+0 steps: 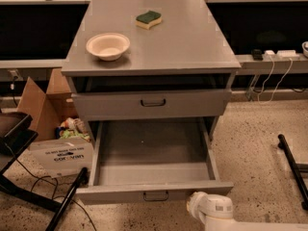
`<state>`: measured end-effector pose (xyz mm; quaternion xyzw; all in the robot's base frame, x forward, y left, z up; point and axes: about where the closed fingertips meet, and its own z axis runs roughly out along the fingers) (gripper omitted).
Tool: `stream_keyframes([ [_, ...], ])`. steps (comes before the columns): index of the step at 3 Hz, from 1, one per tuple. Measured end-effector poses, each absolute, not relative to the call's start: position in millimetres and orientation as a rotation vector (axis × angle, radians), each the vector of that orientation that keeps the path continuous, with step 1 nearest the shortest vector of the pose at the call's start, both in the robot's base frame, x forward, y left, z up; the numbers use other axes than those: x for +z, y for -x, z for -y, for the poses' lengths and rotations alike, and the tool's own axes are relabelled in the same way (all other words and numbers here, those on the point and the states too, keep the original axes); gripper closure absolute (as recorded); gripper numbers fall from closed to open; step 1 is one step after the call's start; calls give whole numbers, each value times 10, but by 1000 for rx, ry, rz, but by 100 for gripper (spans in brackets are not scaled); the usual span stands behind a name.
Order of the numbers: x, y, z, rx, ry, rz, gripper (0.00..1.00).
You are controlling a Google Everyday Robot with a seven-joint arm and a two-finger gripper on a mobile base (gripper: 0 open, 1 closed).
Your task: Close middle drawer
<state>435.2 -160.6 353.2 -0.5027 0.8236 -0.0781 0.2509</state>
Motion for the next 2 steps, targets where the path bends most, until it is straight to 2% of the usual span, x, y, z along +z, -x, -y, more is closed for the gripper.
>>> stream_keyframes([
  [2, 3600, -4588, 1472, -276, 1413, -2129, 100],
])
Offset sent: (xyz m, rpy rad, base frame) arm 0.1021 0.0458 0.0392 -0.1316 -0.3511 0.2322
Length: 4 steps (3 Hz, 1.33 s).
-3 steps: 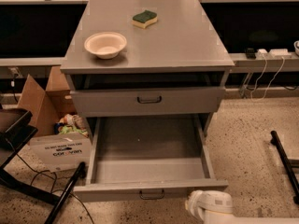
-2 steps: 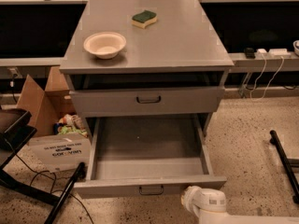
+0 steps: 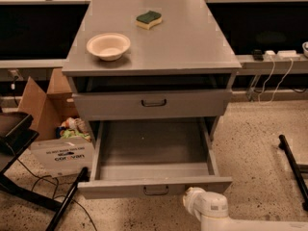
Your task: Close middle drawer
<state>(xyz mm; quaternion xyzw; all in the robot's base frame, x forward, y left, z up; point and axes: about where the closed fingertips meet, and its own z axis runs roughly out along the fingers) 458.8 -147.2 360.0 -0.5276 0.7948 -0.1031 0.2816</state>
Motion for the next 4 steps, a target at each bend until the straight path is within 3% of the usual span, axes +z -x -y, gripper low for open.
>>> stream_keyframes([
  [4, 3848, -5055, 1527, -443, 1491, -1998, 100],
])
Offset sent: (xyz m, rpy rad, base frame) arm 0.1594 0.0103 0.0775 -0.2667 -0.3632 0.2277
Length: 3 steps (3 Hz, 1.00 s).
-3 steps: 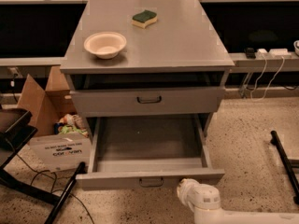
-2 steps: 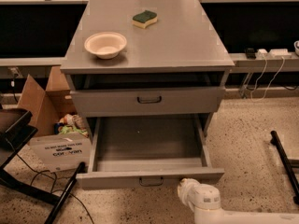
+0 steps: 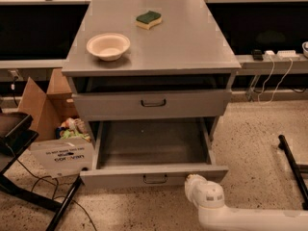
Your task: Close middle drawer
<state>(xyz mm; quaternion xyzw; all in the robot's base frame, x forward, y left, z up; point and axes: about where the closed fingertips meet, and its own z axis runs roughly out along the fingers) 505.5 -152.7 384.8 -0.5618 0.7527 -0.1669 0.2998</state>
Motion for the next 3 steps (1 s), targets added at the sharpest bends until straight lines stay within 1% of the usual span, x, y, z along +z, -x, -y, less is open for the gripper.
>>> stream_keyframes([
  [3, 4060, -5424, 1434, -519, 1521, -1918, 100],
])
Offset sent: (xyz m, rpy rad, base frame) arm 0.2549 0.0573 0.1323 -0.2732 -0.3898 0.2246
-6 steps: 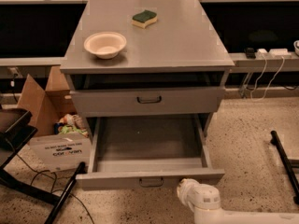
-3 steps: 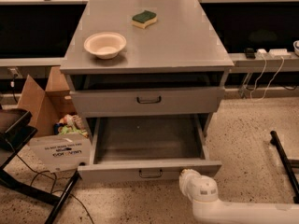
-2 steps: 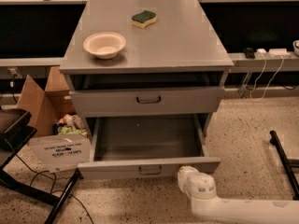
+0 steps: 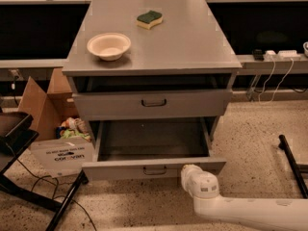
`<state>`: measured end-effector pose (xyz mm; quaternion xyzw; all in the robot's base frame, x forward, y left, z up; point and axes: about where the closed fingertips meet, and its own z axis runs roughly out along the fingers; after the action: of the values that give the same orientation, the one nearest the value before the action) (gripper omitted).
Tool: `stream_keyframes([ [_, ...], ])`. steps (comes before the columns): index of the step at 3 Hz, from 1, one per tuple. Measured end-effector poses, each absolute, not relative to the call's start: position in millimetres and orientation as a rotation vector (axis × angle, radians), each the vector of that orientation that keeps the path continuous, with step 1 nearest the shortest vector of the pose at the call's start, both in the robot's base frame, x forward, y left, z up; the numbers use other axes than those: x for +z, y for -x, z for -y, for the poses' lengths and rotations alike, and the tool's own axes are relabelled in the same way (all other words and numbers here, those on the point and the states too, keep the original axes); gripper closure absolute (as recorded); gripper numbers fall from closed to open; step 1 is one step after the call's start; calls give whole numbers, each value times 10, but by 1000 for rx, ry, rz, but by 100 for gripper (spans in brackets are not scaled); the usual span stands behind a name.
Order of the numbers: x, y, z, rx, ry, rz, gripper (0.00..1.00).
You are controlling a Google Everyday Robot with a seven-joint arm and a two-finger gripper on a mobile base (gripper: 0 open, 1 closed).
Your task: Close middle drawer
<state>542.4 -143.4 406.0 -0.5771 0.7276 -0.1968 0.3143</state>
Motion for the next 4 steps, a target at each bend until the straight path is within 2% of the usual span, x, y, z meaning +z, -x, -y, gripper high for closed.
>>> stream_keyframes([
  [3, 4304, -5757, 1337, -593, 1542, -1840, 100],
  [4, 4304, -5757, 1337, -593, 1542, -1840, 86],
])
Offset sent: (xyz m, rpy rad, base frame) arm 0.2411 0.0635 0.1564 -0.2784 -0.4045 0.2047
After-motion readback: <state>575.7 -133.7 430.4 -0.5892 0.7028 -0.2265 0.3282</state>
